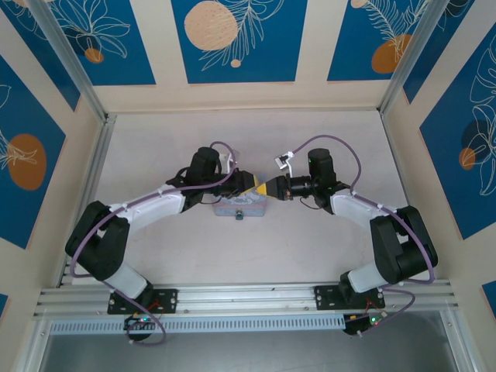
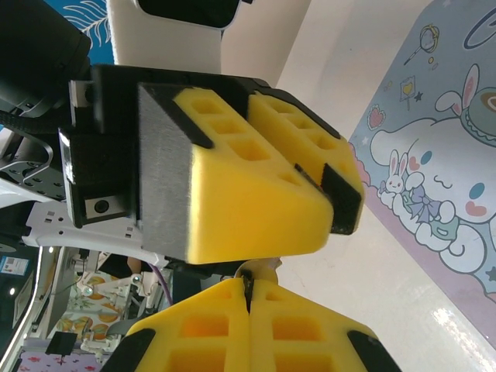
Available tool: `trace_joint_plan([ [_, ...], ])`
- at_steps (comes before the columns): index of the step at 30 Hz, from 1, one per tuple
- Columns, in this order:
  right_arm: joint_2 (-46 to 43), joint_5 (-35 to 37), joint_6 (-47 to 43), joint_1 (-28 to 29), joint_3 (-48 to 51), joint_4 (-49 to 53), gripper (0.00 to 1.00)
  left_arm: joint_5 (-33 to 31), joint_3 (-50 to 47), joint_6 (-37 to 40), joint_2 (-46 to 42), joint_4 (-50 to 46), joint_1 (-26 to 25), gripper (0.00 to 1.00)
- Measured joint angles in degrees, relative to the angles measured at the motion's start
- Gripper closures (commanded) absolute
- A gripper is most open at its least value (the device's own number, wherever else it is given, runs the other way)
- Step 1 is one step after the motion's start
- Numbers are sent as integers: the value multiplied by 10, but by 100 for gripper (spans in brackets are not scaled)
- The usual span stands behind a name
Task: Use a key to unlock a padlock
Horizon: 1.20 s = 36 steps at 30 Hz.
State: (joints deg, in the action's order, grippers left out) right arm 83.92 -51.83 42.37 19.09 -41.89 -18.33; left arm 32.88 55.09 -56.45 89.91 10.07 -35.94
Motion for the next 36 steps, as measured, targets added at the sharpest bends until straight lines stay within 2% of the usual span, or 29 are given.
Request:
trace_joint_plan([
  [1,0,0,0,0,0,0,100,-1,1,1,1,0,0,100],
  [2,0,0,0,0,0,2,100,-3,2,3,2,0,-1,100],
  [4,0,1,0,0,0,8,88,-5,6,7,3,-1,-1,100],
  [5,0,2,1,0,0,10,78,-6,7,9,3,-2,-1,100],
  [7,-5,8,5,0,2,12,71,-13,7,14,3,-3,-2,100],
  [10,-34,22,15,-7,19,14,52,-25,7,23,2,-12,-2,100],
  [12,-63,35,24,-15,33,14,48,-35,7,34,0,-15,-2,100],
  [16,-119,72,55,-27,57,11,47,-58,4,59,-19,-13,-2,100],
  [19,-135,102,92,-30,71,-8,47,-77,-21,76,-51,23,-2,100],
  [26,-126,167,191,-8,101,-101,47,-116,-85,113,-109,118,-2,100],
  [36,-87,211,240,38,99,-234,53,-150,-120,131,-149,212,-3,100],
])
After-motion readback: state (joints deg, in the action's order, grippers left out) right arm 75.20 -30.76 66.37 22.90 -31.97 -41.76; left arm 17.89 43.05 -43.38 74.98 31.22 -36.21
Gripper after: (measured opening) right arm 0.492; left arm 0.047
